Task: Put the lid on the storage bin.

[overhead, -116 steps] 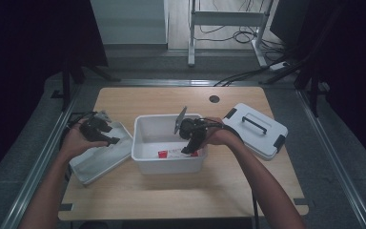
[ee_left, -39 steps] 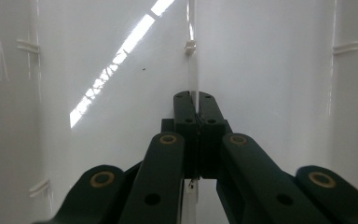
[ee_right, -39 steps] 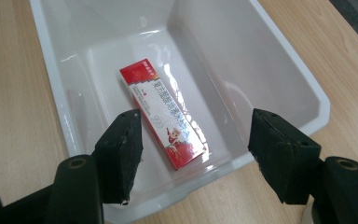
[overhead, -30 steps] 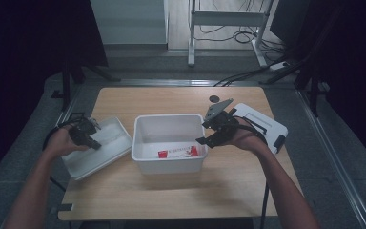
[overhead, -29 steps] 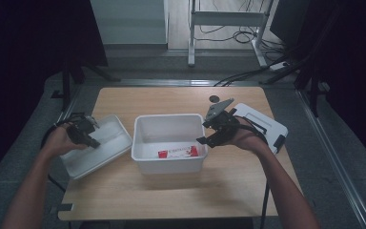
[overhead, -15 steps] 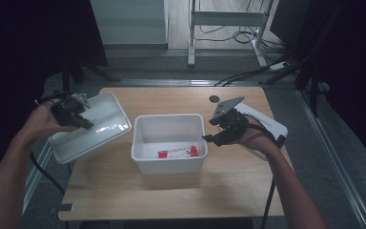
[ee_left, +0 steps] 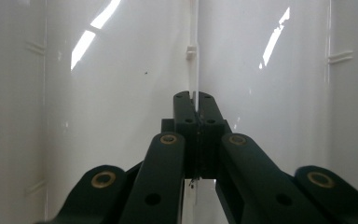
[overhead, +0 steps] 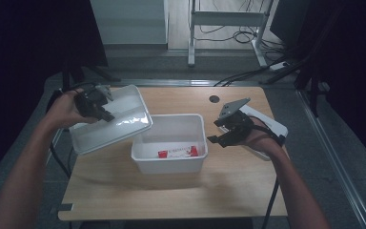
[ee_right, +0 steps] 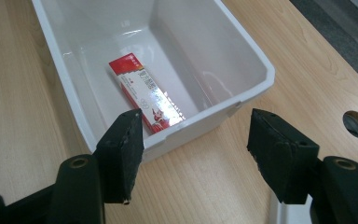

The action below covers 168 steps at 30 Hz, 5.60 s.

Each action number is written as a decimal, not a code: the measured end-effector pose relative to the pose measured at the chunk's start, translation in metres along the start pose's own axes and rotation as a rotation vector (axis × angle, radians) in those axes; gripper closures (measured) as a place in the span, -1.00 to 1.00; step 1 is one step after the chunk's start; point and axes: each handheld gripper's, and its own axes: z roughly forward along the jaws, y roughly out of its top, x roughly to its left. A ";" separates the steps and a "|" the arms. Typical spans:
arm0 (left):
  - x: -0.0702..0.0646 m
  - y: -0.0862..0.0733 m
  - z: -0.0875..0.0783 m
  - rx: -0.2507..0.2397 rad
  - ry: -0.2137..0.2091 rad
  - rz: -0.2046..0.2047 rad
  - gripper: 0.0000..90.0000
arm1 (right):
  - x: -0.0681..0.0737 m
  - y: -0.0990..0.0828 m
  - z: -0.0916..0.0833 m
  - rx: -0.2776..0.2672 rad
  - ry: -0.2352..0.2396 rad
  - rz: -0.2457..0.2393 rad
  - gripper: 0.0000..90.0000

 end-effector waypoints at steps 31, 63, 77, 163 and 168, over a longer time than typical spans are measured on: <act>-0.025 0.070 0.044 0.008 -0.078 0.132 1.00 | -0.011 -0.016 0.000 0.020 0.001 0.042 -0.26; -0.050 0.114 0.067 0.005 -0.131 0.235 1.00 | -0.019 -0.034 -0.003 0.024 0.003 0.078 -0.27; -0.053 0.119 0.073 -0.011 -0.149 0.248 1.00 | -0.023 -0.040 0.000 0.034 0.000 0.095 -0.27; -0.035 0.028 0.047 -0.200 -0.004 0.066 0.10 | -0.060 -0.061 0.006 0.144 -0.102 0.143 -0.22; -0.030 -0.004 0.046 -0.205 0.009 0.001 0.10 | -0.075 -0.064 0.006 0.175 -0.141 0.153 -0.22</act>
